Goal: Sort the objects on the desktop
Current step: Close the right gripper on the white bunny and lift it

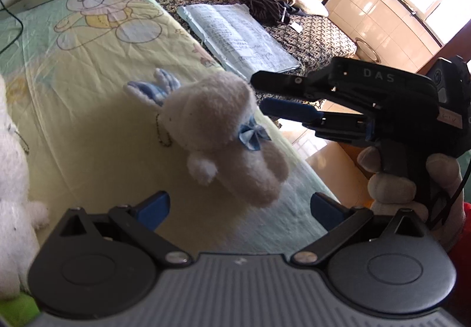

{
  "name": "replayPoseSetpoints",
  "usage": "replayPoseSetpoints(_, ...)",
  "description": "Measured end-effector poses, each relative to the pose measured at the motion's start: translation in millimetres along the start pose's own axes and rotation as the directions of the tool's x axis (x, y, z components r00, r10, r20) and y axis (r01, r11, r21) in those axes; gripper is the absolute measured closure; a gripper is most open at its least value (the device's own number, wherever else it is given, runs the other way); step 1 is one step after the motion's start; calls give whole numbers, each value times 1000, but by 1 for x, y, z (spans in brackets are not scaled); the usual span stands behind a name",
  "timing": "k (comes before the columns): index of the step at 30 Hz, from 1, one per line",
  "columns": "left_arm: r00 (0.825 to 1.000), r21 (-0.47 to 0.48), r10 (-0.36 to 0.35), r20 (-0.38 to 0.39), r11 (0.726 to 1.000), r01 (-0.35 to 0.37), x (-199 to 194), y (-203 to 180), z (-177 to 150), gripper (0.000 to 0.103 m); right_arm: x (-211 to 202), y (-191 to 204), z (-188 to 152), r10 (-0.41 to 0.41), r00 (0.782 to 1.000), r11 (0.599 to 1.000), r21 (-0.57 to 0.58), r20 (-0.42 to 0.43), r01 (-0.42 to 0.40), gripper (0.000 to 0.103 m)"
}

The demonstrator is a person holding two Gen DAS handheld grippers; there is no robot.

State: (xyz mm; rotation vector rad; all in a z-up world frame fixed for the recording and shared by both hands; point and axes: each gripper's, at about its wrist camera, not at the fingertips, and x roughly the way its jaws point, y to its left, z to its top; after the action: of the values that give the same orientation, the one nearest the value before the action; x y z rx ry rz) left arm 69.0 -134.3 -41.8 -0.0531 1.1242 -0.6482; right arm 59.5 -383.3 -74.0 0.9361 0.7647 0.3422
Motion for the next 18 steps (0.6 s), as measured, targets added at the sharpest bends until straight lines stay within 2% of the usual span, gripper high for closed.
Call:
replayPoseSetpoints(4, 1000, -97, -6, 23, 995, 8, 7, 21, 9, 2, 10, -8, 9, -15, 1000, 1000, 11, 10, 15, 61)
replayPoseSetpoints(7, 999, -164, 1, 35, 986, 5, 13, 34, 10, 3, 21, -9, 12, -2, 1000, 1000, 17, -21, 3, 61)
replayPoseSetpoints(12, 998, -162, -26, 57, 986, 35, 10, 36, 11, 10, 37, -6, 6, 39, 994, 999, 24, -101, -36, 60)
replayPoseSetpoints(14, 998, -144, -39, 52, 989, 46, 11, 33, 11, 18, 40, -5, 6, 48, 992, 999, 30, -115, -44, 60)
replayPoseSetpoints(18, 998, -115, -36, 44, 993, 40, 12, 25, 11, 20, 39, -7, 4, 46, 988, 998, 41, -148, -40, 59)
